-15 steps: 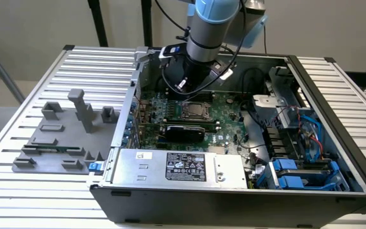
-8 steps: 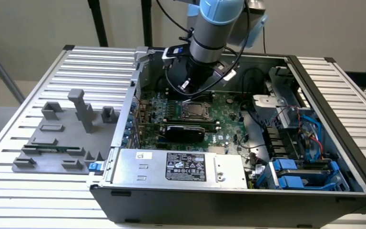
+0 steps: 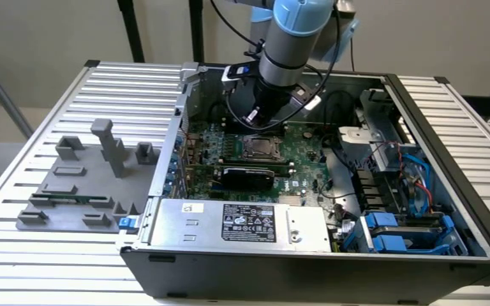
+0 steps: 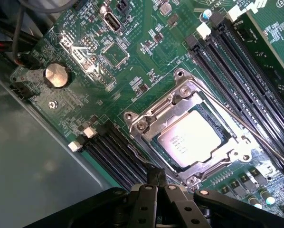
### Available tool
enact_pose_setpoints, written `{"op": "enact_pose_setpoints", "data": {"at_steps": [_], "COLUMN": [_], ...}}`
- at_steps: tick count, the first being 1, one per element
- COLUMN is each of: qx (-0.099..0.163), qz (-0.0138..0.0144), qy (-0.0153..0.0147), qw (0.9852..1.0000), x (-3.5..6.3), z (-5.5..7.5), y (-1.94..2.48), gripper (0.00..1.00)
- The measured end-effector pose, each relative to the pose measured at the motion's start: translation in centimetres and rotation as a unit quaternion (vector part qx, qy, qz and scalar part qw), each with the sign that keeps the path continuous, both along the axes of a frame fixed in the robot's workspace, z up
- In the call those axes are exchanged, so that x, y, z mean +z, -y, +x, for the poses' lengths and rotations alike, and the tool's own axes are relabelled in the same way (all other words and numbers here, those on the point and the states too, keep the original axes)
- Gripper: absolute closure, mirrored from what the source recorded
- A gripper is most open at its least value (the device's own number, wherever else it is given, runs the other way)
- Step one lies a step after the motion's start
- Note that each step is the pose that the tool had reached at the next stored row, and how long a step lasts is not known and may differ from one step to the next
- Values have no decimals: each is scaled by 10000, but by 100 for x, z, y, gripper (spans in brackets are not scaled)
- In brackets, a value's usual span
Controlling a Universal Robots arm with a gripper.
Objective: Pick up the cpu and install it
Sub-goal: 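Install the first cpu locking lever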
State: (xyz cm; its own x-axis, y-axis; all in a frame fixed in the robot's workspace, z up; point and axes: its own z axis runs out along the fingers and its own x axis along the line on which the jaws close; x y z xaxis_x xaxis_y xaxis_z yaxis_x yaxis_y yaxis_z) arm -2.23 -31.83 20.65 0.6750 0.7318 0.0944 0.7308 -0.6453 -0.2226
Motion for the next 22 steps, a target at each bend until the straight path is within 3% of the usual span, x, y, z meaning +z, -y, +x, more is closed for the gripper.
{"op": "enact_pose_setpoints", "data": {"at_steps": [8, 14, 22], "qx": [27, 29, 32], "qz": [-8, -9, -8], "qy": [0, 0, 0], "qw": [10000, 10000, 10000], "x": [-32, -32, -35], "z": [50, 45, 9], "y": [3, -40, -44], "gripper": [89, 89, 89]}}
